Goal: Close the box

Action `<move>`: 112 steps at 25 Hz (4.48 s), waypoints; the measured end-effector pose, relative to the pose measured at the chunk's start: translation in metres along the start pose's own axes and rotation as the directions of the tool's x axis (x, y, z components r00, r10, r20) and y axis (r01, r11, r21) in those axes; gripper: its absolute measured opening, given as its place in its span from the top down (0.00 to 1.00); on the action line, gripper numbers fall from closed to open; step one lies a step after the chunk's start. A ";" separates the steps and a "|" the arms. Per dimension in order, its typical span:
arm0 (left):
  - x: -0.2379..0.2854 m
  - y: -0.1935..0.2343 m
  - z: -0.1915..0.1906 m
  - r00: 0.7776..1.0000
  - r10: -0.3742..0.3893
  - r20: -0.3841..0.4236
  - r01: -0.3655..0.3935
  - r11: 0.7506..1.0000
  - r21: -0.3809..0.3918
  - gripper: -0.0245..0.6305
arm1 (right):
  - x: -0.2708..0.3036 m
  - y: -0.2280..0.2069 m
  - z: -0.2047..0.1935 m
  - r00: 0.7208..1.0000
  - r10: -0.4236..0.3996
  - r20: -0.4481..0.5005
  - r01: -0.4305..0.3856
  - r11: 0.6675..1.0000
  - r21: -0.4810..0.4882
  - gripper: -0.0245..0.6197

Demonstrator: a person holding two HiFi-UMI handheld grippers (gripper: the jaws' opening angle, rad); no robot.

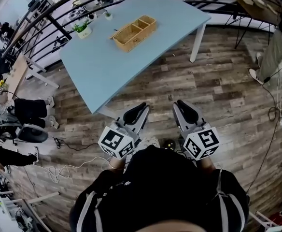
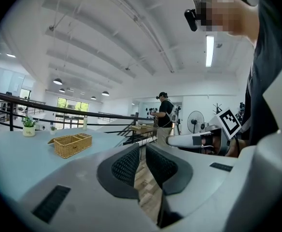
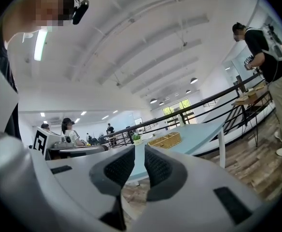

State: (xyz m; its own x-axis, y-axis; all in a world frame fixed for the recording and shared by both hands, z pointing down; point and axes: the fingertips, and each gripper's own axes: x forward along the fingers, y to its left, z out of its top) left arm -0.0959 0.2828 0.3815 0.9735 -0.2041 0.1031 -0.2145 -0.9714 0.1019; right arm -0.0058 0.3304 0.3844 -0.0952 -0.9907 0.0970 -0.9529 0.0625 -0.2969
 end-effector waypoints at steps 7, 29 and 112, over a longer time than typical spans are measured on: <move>0.018 0.013 0.001 1.000 -0.013 0.010 0.013 1.000 -0.009 0.93 | 0.013 -0.012 0.001 1.000 0.001 -0.026 -0.001 1.000 -0.003 0.85; 0.103 0.163 0.022 1.000 -0.015 0.010 0.016 0.998 -0.054 0.92 | 0.161 -0.068 0.040 0.998 -0.025 -0.065 0.023 0.999 -0.030 0.83; 0.173 0.491 -0.013 0.705 0.693 -0.151 -0.680 0.599 -0.424 0.84 | 0.562 -0.194 0.047 0.736 0.520 -0.435 -0.575 0.818 0.004 0.80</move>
State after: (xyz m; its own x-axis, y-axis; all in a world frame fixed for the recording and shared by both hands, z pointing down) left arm -0.0342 -0.2280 0.4621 0.5256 -0.7987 0.2931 -0.8236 -0.3914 0.4104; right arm 0.1390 -0.2440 0.4515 -0.6904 -0.6437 0.3300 -0.7233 0.6208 -0.3024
